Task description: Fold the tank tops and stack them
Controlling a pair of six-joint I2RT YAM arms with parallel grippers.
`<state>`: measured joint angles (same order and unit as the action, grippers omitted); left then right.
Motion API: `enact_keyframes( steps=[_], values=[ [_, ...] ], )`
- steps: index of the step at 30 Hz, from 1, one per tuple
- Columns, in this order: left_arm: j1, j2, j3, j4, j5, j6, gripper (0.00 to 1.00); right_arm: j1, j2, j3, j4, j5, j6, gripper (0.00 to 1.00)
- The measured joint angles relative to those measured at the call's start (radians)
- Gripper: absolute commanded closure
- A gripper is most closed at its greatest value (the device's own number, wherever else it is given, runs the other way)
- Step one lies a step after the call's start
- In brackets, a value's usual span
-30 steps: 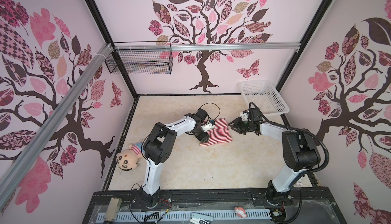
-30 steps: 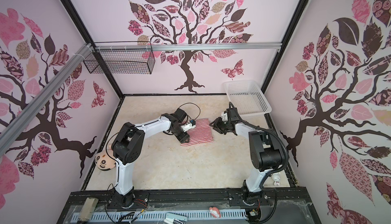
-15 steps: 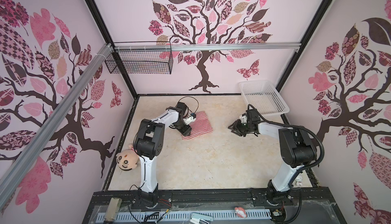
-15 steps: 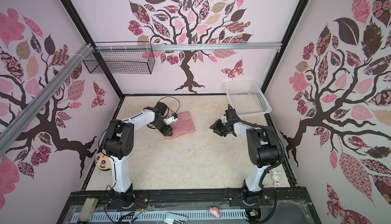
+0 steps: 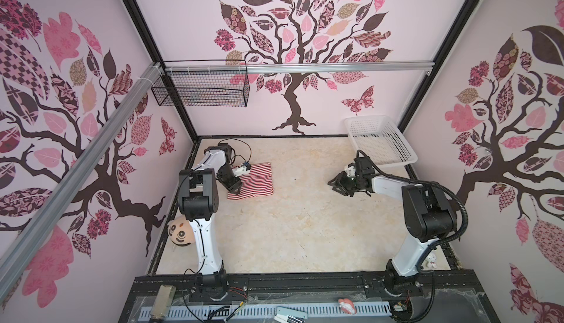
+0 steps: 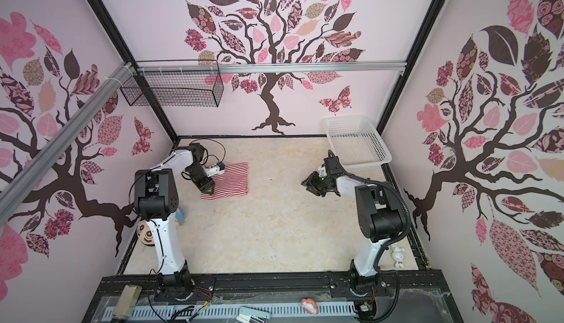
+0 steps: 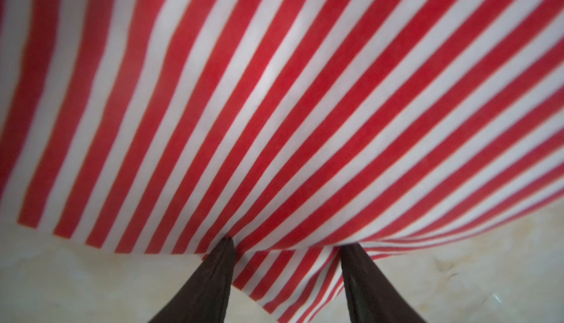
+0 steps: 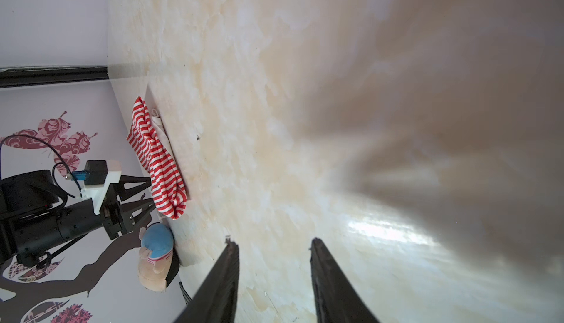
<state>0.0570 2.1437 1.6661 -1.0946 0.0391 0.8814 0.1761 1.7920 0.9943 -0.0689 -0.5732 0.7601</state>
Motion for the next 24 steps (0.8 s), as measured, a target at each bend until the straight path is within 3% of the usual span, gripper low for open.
enact_keyframes(
  steps=[8,14,19,24],
  values=[
    [-0.005,-0.028,0.015,-0.022,0.002,-0.028,0.4,0.028,0.0,0.0,0.002,-0.008,0.003,0.58],
    [-0.026,-0.165,0.013,0.005,0.061,-0.143,0.39,0.032,-0.045,-0.023,0.001,-0.015,0.003,0.58],
    [-0.18,-0.317,-0.018,0.074,0.099,-0.232,0.38,0.032,-0.094,-0.047,-0.003,-0.014,-0.002,0.58],
    [-0.37,-0.288,-0.038,0.137,0.146,-0.298,0.39,0.032,-0.142,-0.077,-0.029,-0.004,-0.015,0.57]
  ],
)
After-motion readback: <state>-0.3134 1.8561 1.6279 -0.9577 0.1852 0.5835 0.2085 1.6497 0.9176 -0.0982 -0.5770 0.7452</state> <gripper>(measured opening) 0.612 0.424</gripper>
